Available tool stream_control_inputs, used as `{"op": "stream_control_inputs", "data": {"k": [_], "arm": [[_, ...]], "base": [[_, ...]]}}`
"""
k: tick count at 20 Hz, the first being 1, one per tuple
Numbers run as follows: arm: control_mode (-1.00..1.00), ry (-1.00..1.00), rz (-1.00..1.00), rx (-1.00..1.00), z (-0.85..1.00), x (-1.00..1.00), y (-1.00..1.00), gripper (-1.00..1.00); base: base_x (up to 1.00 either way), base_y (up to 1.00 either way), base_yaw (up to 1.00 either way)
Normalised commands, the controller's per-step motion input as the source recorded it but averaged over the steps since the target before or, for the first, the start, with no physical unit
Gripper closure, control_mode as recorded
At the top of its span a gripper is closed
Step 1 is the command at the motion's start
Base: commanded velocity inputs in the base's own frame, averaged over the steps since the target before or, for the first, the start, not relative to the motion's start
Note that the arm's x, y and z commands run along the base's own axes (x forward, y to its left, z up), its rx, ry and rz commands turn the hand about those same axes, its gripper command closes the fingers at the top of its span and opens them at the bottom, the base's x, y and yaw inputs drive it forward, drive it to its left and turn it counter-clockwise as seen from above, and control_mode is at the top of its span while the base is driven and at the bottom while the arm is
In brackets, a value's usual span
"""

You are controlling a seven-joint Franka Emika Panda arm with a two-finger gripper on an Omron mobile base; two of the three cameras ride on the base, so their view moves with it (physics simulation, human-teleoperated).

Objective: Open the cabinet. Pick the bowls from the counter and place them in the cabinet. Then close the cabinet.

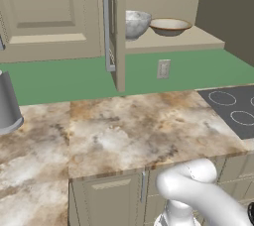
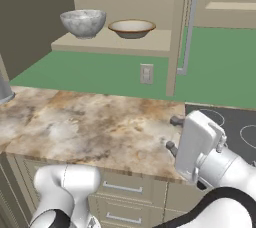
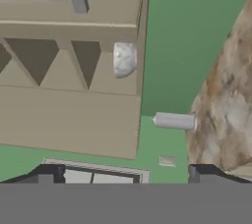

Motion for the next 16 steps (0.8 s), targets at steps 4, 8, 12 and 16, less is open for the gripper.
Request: {"op": "stream_control_inputs", "data": {"k": [4,8,12,16], "arm": [[-1.00,-0.20,0.12,0.18,0.00,0.47,-0.05,-1.00],[-1.00,-0.11,0.13,0.14,0.00,0.67,-0.21,-1.00],[-1.00,-0.02,0.16,0.11,0.00,0.57,-0.35,-1.00],[-1.00,0.00,0.16,0.07,0.00,0.54,-0.29,-1.00]], "base": [[0.00,0.00,0.00],[0.00,0.00,0.00],[0.00,0.00,0.00],[0.00,0.00,0.00]]}}
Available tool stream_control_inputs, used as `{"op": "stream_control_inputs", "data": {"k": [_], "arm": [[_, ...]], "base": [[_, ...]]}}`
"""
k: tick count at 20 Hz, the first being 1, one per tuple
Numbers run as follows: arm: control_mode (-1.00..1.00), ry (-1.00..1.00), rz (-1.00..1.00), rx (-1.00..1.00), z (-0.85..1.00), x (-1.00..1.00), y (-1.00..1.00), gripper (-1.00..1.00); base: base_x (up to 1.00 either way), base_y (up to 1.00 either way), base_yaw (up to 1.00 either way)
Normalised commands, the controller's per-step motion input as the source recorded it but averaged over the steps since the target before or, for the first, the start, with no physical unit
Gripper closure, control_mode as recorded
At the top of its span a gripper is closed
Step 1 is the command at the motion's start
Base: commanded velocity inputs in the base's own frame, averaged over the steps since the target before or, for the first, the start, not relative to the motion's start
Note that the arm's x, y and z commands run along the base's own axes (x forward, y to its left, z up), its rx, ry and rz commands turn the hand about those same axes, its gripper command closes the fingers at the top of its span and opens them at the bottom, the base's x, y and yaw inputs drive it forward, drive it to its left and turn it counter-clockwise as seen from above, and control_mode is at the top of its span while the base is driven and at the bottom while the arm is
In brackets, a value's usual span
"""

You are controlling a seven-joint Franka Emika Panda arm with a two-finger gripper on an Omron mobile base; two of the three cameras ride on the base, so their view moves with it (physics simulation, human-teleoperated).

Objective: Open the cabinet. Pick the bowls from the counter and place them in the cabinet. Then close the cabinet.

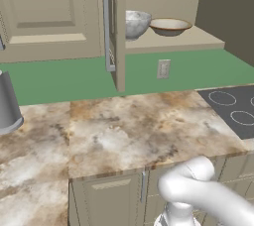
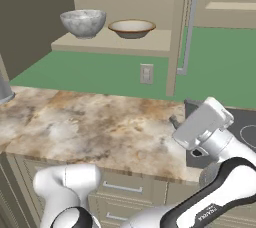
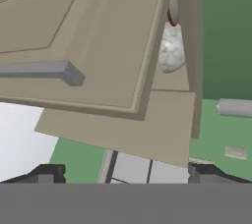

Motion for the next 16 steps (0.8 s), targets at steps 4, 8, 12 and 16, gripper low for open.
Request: {"op": "stream_control_inputs", "data": {"k": [4,8,12,16], "arm": [[-1.00,0.00,0.14,0.06,0.00,0.57,-0.28,-1.00],[-1.00,0.01,0.12,0.04,0.00,0.62,-0.23,-1.00],[-1.00,0.01,0.13,0.05,0.00,0.53,-0.30,-1.00],[-1.00,0.00,0.12,0.03,0.00,0.38,-0.37,-1.00]], "base": [[0.00,0.00,0.00],[0.00,0.00,0.00],[0.00,0.00,0.00],[0.00,0.00,0.00]]}}
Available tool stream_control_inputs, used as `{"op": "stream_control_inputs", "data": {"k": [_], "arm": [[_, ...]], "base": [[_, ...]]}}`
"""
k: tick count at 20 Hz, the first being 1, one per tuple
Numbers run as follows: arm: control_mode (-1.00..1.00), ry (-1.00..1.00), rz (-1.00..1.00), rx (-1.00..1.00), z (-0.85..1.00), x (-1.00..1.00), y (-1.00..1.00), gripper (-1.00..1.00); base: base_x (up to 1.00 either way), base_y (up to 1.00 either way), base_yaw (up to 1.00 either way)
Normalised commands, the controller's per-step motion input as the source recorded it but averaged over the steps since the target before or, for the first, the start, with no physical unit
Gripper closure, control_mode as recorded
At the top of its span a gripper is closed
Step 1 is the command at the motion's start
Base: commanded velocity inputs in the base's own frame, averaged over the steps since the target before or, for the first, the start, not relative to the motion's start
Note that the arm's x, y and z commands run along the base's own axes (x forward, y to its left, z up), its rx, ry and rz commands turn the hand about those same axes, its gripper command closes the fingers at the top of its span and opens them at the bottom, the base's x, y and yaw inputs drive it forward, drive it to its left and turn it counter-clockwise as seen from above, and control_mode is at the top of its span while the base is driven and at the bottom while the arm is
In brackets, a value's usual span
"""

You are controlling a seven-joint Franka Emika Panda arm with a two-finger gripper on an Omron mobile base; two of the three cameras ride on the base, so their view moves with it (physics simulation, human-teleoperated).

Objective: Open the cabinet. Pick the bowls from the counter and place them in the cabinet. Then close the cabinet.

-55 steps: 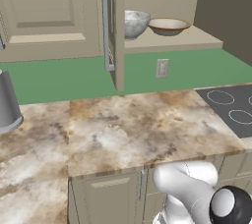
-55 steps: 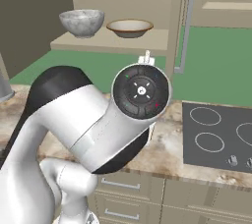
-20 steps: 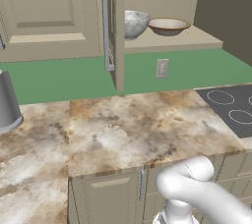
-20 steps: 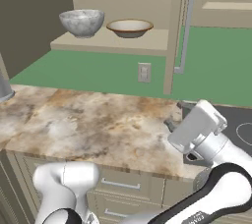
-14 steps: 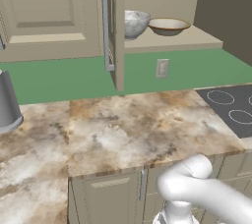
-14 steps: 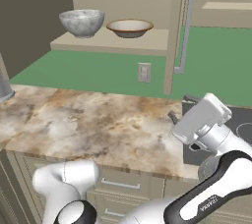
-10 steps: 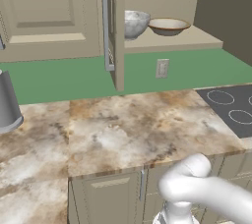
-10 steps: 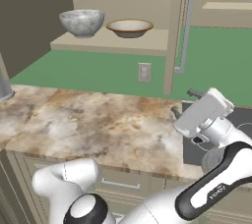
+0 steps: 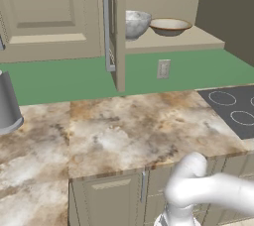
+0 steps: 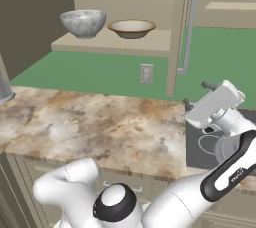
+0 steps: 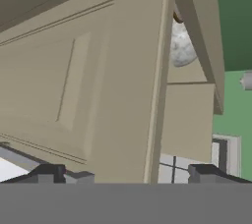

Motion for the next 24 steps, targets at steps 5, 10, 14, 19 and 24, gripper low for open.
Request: {"op": "stream_control_inputs", "data": {"k": [5,10,14,19,24], "arm": [[-1.00,0.00,0.09,0.04,0.16,0.23,-0.36,-1.00],[-1.00,0.00,0.03,0.00,0.07,0.08,-0.06,-1.00],[-1.00,0.00,0.00,0.00,0.01,0.05,0.01,-1.00],[-1.00,0.00,-0.02,-0.05,0.00,0.02,0.28,-1.00],[-1.00,-0.03,-0.15,-0.11,0.00,0.00,0.64,-1.00]], "base": [[0.00,0.00,0.00],[0.00,0.00,0.00],[0.00,0.00,0.00],[0.00,0.00,0.00],[0.00,0.00,0.00]]}}
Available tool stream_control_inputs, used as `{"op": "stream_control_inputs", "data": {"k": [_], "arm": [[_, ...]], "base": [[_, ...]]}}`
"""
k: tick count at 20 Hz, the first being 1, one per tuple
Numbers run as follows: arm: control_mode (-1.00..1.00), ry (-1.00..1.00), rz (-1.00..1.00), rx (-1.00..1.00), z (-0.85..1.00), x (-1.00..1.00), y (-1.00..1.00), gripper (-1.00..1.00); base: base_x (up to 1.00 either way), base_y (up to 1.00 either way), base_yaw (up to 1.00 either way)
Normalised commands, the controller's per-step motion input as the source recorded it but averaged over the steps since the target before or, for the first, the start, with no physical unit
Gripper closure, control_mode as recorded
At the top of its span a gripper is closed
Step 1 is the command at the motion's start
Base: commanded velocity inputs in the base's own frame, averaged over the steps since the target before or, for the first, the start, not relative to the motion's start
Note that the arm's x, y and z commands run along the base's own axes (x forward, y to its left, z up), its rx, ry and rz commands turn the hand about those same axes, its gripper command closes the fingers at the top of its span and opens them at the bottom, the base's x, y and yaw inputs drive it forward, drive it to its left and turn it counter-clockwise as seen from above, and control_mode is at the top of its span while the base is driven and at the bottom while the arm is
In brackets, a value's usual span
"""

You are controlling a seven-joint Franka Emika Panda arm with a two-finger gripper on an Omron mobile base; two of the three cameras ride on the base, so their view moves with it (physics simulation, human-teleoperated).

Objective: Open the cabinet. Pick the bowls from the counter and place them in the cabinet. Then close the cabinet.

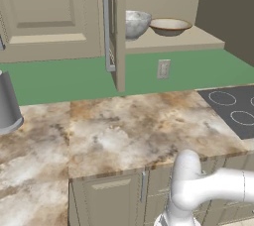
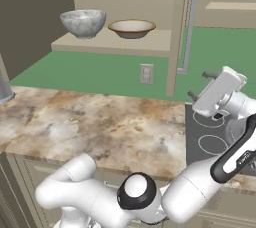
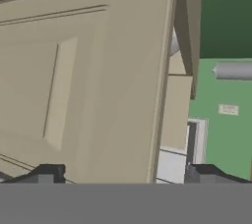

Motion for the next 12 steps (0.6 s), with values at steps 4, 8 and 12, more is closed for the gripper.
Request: {"op": "stream_control_inputs", "data": {"k": [4,8,12], "arm": [[-1.00,-0.01,-0.21,-0.08,0.00,0.00,0.54,-1.00],[-1.00,0.00,-0.28,-0.14,0.02,0.00,0.98,-1.00],[-1.00,0.00,-0.36,-0.15,0.10,-0.12,1.00,-1.00]], "base": [[0.00,0.00,0.00],[0.00,0.00,0.00],[0.00,0.00,0.00]]}}
